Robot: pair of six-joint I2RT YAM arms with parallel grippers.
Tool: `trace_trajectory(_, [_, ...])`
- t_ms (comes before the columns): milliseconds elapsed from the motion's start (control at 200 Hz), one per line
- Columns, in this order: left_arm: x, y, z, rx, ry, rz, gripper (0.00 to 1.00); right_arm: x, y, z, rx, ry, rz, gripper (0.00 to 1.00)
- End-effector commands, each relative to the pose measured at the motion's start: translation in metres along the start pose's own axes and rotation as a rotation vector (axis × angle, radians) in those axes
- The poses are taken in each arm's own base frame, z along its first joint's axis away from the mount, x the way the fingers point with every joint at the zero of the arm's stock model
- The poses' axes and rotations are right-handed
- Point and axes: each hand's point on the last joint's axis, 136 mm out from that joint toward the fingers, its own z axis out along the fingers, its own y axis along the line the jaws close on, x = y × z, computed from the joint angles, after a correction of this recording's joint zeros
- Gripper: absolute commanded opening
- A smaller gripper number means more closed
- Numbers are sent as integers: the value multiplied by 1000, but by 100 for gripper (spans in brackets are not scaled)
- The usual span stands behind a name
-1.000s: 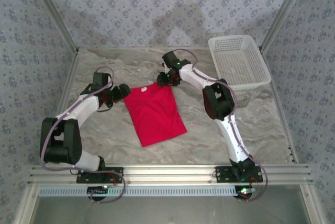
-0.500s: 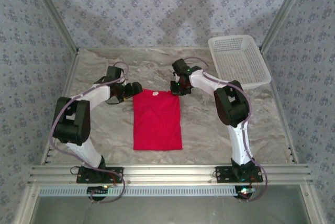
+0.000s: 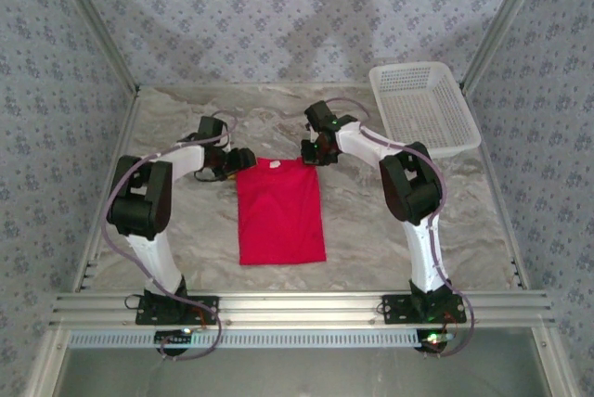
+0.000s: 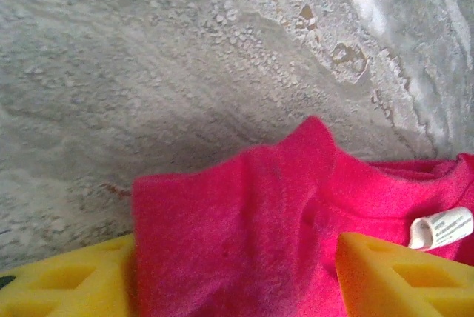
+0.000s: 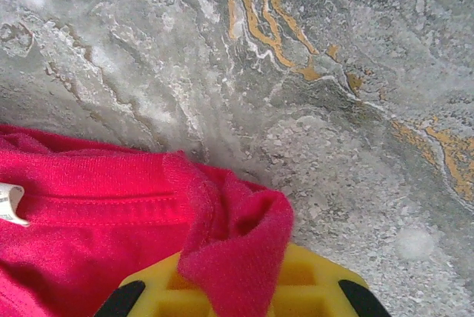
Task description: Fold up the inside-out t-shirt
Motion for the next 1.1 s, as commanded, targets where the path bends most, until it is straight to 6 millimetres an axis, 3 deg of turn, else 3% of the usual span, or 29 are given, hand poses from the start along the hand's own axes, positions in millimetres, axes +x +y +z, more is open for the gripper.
trace_trajectory(0, [17, -13, 21, 29, 56, 2, 58, -7, 2, 2, -15, -6, 0, 6])
trace_trajectory(220, [32, -10, 40, -38, 92, 21, 23, -4, -1, 10, -24, 7, 8, 6])
trace_trajectory(310, [35, -7, 41, -56, 107, 19, 0, -2, -5, 12, -27, 13, 17, 6])
trace_trajectory(415, [29, -11, 30, -72, 92, 25, 0, -4, -11, 10, -28, 14, 28, 5])
trace_trajectory(520, [10, -28, 5, -59, 48, 42, 0, -12, -10, -2, -45, -3, 36, 3])
trace_trajectory(735, [-45, -86, -50, 61, -55, 83, 0, -58, 11, -57, -117, -125, 36, 0])
trace_trajectory(904, [-91, -129, -88, 196, -127, 87, 0, -104, 31, -116, -206, -243, 43, 0])
trace_trajectory(1024, [-132, -168, -141, 285, -239, 136, 0, -145, 46, -178, -281, -384, 55, 0])
trace_trajectory(1094, [-151, -200, -186, 356, -337, 213, 0, -162, 54, -217, -316, -464, 36, 0])
